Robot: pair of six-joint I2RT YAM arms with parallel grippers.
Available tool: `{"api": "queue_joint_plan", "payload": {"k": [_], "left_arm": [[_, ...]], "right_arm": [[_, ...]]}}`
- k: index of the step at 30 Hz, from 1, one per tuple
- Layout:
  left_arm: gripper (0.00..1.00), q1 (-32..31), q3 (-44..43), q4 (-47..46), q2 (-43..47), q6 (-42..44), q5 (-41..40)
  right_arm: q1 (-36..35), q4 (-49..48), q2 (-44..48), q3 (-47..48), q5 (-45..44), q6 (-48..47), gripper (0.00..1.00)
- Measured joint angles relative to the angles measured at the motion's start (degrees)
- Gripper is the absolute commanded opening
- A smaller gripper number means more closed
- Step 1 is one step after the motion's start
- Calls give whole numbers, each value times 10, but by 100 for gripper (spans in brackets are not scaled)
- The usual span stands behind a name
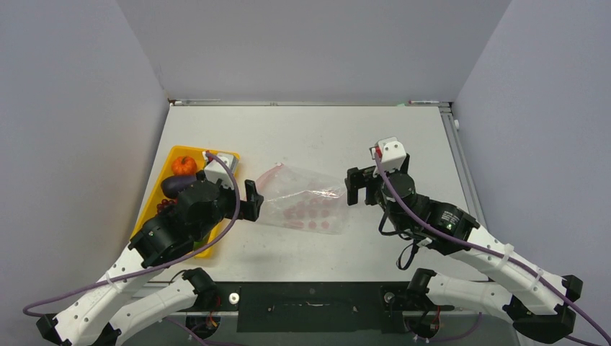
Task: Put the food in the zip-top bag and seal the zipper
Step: Pick up the zipper food storage bag at the center of the board.
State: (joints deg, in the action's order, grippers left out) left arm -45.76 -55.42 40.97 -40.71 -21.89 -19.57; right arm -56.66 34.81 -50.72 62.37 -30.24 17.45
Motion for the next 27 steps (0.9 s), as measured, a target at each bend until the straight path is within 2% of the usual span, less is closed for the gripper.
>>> {"api": "queue_joint_plan", "payload": {"k": [5, 18, 27], "left_arm": [[96, 0, 6, 17, -7, -18, -30], [96, 0, 12, 56, -5, -53, -91], [96, 0, 36, 59, 8, -55, -103]], "right_arm": [[0, 0, -24, 0, 28, -20, 90], [0, -1, -161, 43, 114, -79, 90], [0, -12, -260, 80, 191, -121, 90]]}}
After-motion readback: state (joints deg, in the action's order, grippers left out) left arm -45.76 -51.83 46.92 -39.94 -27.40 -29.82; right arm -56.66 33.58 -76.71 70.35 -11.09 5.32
